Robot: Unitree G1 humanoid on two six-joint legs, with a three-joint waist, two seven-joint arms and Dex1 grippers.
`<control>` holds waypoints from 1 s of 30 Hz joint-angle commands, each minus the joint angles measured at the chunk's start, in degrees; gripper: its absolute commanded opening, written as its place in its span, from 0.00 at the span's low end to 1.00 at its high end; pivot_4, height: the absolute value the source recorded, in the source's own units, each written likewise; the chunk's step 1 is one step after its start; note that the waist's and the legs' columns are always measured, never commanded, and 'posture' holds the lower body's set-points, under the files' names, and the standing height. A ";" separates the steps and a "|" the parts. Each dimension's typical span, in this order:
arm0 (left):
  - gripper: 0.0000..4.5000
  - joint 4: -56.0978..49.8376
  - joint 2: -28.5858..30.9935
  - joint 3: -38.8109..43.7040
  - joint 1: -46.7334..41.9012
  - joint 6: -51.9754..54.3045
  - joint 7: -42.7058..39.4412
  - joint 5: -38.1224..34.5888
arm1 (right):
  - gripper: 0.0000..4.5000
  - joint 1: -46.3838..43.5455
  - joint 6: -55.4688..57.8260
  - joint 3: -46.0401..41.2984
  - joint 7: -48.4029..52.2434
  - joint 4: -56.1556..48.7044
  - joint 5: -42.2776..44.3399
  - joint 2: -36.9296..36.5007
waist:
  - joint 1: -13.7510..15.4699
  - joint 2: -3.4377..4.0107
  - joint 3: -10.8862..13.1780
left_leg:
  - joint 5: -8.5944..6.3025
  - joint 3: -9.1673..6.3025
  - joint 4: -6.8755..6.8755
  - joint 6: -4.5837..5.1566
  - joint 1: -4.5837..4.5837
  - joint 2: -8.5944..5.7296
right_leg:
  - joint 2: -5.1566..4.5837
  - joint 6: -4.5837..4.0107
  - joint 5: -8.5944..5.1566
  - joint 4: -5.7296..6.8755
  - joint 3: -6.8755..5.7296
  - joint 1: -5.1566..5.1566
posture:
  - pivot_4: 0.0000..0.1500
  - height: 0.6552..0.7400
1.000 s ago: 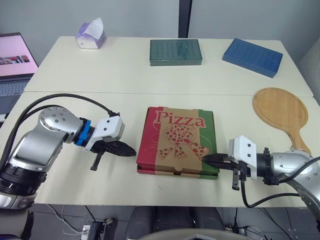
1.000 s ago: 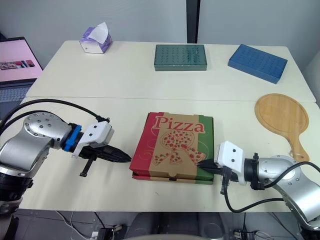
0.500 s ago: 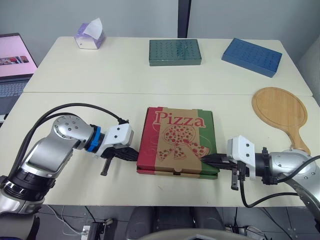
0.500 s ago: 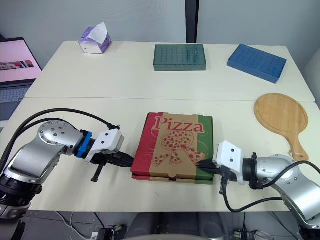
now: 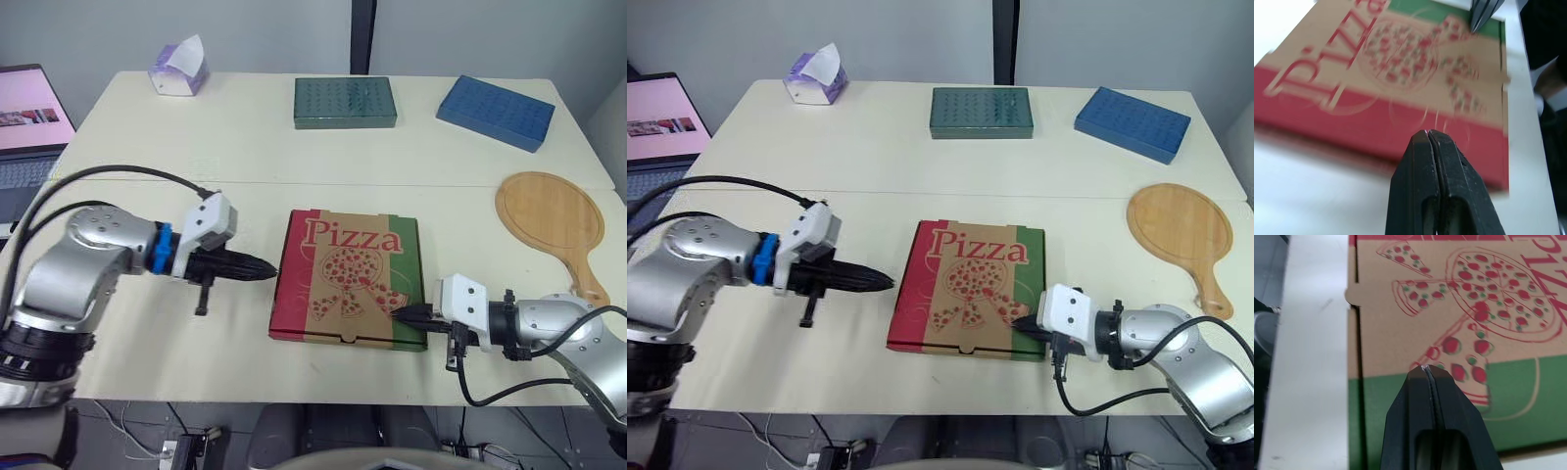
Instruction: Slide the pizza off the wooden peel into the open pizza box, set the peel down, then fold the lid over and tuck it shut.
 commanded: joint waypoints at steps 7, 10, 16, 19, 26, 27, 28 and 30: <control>0.00 1.70 -0.76 -7.48 5.17 -5.84 3.03 7.90 | 0.01 -0.05 -2.84 0.03 1.07 0.51 -2.51 0.03 | -0.03 0.07 -0.06 | 0.00 0.02 -0.01 0.00 0.05 -0.01 | -0.01 0.00 0.00 -0.02 0.02 0.06 | 1.00 1.00; 0.00 1.49 -1.54 -6.37 6.11 -6.58 3.09 6.73 | 0.01 -0.28 -3.09 -0.39 1.31 0.62 -2.41 0.21 | 0.11 0.16 -0.12 | 0.00 0.03 -0.02 0.00 0.11 -0.01 | -0.01 0.00 0.00 -0.04 0.03 0.13 | 1.00 1.00; 0.00 2.39 -1.71 5.22 6.42 -1.68 7.42 -0.44 | 0.01 -0.42 -0.54 -8.27 -0.27 -0.27 3.97 2.07 | 0.07 0.13 -0.10 | 0.00 0.03 -0.02 0.00 0.08 0.00 | -0.01 0.00 0.00 -0.01 0.03 0.08 | 1.00 1.00; 0.00 4.01 -2.53 9.62 6.88 -0.78 11.93 -1.00 | 0.01 0.24 0.54 -12.59 -1.36 0.98 4.97 2.04 | 0.11 0.13 -0.10 | 0.00 0.01 -0.02 0.00 0.08 0.00 | -0.01 0.00 0.00 -0.02 0.02 0.08 | 1.00 1.00; 0.00 4.06 -5.76 9.35 12.31 -1.38 20.28 2.68 | 0.01 0.69 -4.27 -13.16 -3.82 9.79 -2.71 1.62 | 0.15 0.13 -0.10 | 0.00 0.05 -0.04 0.00 0.07 -0.01 | -0.03 -0.01 0.00 -0.02 0.05 0.04 | 1.00 1.00; 0.00 3.55 -6.23 8.57 12.84 -1.41 20.50 2.92 | 0.01 0.50 -4.66 -12.31 -3.89 10.76 -3.60 1.75 | 0.16 0.13 -0.10 | 0.00 0.05 -0.04 0.00 0.07 -0.01 | -0.03 -0.01 0.00 -0.02 0.05 0.04 | 1.00 1.00; 0.00 3.05 -6.93 7.75 13.27 -1.53 20.99 3.20 | 0.01 0.18 -5.22 -11.18 -3.97 11.78 -4.73 1.91 | 0.15 0.13 -0.10 | 0.00 0.05 -0.04 0.00 0.07 -0.01 | -0.03 -0.01 0.01 -0.01 0.05 0.04 | 1.00 1.00; 0.00 2.22 -8.58 6.65 13.49 -1.18 22.15 3.03 | 0.01 -0.63 -6.53 -9.09 -4.20 13.38 -6.78 2.32 | 0.15 0.13 -0.10 | 0.00 0.06 -0.04 0.00 0.06 -0.01 | -0.03 -0.01 0.00 -0.02 0.06 0.03 | 1.00 1.00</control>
